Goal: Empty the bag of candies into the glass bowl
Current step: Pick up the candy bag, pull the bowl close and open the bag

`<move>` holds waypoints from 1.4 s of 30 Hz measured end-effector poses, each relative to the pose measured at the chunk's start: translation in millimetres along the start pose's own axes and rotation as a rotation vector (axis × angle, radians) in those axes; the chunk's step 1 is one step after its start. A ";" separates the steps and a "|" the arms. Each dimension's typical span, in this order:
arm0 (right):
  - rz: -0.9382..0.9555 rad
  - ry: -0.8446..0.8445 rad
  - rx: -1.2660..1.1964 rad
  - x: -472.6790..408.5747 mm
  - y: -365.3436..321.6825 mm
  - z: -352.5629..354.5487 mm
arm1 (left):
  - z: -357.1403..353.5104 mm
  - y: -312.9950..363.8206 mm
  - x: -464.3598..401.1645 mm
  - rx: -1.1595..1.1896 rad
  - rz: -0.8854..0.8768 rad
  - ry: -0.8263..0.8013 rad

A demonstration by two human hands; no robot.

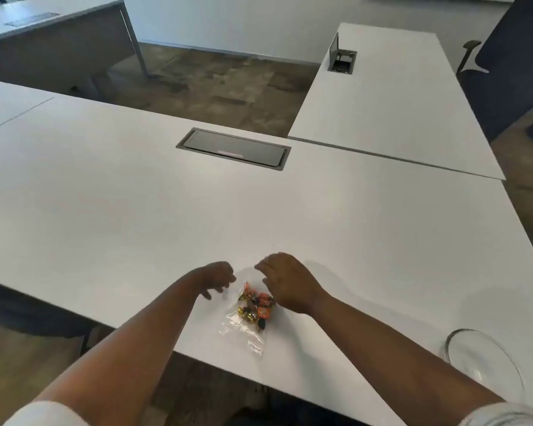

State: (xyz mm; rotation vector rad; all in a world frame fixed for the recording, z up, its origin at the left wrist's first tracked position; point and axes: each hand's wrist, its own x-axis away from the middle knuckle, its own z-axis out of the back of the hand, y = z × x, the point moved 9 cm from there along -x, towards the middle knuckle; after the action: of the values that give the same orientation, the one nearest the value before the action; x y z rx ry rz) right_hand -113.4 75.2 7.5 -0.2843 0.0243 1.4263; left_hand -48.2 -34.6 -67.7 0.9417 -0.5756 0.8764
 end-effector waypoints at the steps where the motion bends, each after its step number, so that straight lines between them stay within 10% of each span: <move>1: -0.006 -0.041 -0.022 2.5 1.2 -9.4 | -7.2 -8.3 2.1 -0.044 0.041 -0.047; 6: -0.110 -0.432 -0.095 25.7 4.5 -57.6 | -25.4 -36.1 0.6 -0.114 0.130 -0.164; 14: -0.163 -0.529 -0.132 35.1 7.9 -70.4 | -40.8 -35.2 -7.3 -0.087 0.105 -0.177; 26: -0.545 -0.099 -0.649 28.3 39.9 -20.0 | -24.8 37.1 -6.6 0.432 -0.040 -0.085; 42: -0.859 0.137 -0.664 63.5 96.4 30.3 | -27.2 126.7 -1.8 0.571 -0.096 -0.054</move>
State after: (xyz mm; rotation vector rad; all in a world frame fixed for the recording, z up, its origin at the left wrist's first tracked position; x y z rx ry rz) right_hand -202.7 154.5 7.6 -0.8262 -0.4210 0.5173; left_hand -154.5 26.5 -25.6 1.5003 -0.3217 0.9491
